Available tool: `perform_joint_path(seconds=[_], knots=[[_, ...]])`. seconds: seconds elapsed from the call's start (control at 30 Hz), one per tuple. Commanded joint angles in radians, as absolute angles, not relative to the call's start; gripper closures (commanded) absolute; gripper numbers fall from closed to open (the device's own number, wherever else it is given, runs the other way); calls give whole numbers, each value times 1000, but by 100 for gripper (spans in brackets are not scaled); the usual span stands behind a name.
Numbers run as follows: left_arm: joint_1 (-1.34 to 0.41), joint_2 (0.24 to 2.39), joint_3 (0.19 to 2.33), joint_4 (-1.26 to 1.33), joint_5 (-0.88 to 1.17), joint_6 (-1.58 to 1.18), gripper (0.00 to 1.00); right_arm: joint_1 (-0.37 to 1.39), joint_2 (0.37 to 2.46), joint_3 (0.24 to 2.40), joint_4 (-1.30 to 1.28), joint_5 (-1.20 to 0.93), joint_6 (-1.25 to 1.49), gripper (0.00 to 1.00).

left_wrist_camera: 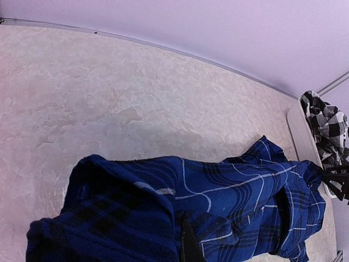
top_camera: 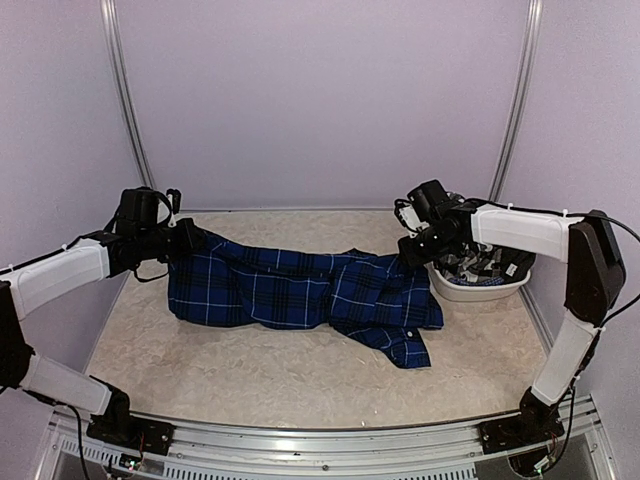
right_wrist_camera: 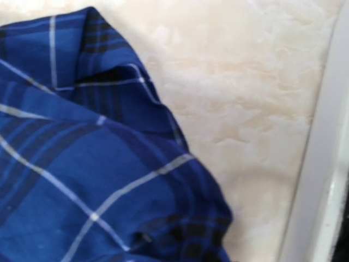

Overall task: Fold and stack the long sleeve shirts
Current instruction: Pick up the crumpled shirt from the center of the board.

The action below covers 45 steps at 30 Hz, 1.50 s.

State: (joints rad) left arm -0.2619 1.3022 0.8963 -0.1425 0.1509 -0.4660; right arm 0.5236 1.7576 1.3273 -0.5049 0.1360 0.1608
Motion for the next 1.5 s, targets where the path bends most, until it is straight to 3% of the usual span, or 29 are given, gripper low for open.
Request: perform_joint_path(seconds=[0.0,0.53,0.77,0.97,1.47], knots=[[-268,1282,893,-130,150,-459,100,529,1736,1326,-502,194,137,60],[-268,1293,892,-124,151,-454,100,529,1802,1339,-495,175,112,55],[-265,1294,890,-126,152,-451,100,529,1830,1345,-485,157,93,70],[-253,1283,890,-133,157,-448,100,529,1765,1358,-510,142,80,100],[-155,1196,1007,-151,310,-481,100,485,1324,1533,-694,-61,29,100]])
